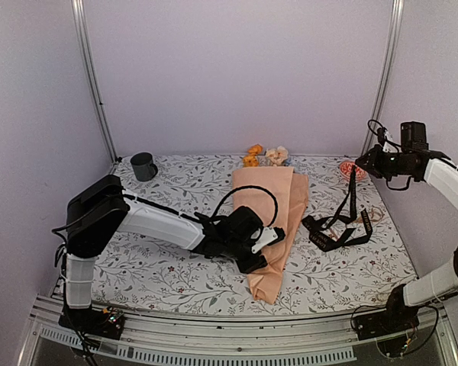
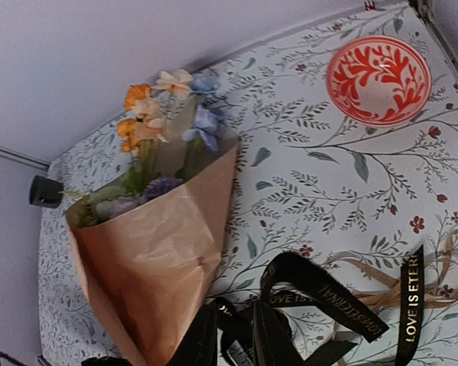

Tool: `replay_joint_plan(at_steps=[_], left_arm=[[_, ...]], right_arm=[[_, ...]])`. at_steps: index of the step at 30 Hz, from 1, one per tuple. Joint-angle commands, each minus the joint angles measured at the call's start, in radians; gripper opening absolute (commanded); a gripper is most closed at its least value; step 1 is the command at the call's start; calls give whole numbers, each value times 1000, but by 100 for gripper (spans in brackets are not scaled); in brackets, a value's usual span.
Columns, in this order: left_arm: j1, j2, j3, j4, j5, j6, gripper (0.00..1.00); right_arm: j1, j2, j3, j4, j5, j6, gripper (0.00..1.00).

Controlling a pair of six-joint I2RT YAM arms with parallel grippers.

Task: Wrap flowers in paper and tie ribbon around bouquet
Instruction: Place the ribbon at the center of the board, then pick up the ribbon from the center of the board.

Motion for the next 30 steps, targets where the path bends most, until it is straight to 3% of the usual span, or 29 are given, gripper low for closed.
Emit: replay_joint_plan(at_steps=[1, 5, 7, 10, 15, 21, 30], left_arm=[[-14, 39, -41, -117, 28, 11, 51], [-15, 37, -46, -116, 26, 8, 51], [-14, 39, -46, -116, 27, 9, 51], [-15, 41, -44, -117, 32, 10, 51], [-14, 48, -39, -117, 42, 9, 51], [-16, 53, -32, -123, 46, 11, 51], [-16, 49, -37, -122, 50, 6, 51]], right_arm=[[0, 244, 160, -209, 320, -123, 20], [9, 314, 235, -229, 369, -123, 61], [54, 298, 237, -245, 397, -123, 66], [172, 257, 177, -279, 379, -158, 59], [379, 228, -20, -294, 202, -169, 42], [509, 313, -86, -335, 329, -124, 50], [548, 332, -127, -360, 378, -105, 53]])
